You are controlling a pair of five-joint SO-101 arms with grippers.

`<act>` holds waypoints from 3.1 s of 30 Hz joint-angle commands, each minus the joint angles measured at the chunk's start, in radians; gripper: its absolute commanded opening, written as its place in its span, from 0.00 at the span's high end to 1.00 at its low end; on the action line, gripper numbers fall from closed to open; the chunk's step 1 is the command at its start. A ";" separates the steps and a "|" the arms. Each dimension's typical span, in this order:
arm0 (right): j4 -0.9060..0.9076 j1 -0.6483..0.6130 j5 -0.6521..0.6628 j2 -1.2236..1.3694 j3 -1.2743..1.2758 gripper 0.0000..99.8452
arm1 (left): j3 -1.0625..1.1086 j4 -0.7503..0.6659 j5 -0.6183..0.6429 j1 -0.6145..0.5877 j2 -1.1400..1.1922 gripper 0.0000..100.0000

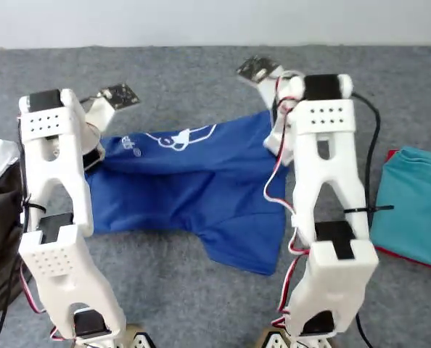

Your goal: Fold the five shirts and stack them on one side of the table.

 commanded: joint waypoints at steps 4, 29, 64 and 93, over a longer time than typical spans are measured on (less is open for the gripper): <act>0.045 -0.007 -0.015 -0.271 0.305 0.99 | 0.019 0.021 -0.009 -0.028 -0.015 0.98; 0.041 -0.130 -0.044 -0.578 0.758 0.99 | 0.254 0.003 -0.011 -0.069 -0.164 0.98; -0.047 -0.183 -0.101 -0.733 0.695 0.73 | 0.245 -0.028 0.235 -0.167 -0.517 0.81; -0.278 -0.186 -0.344 -0.058 0.680 0.99 | 0.638 -0.239 0.463 -0.124 -0.158 0.98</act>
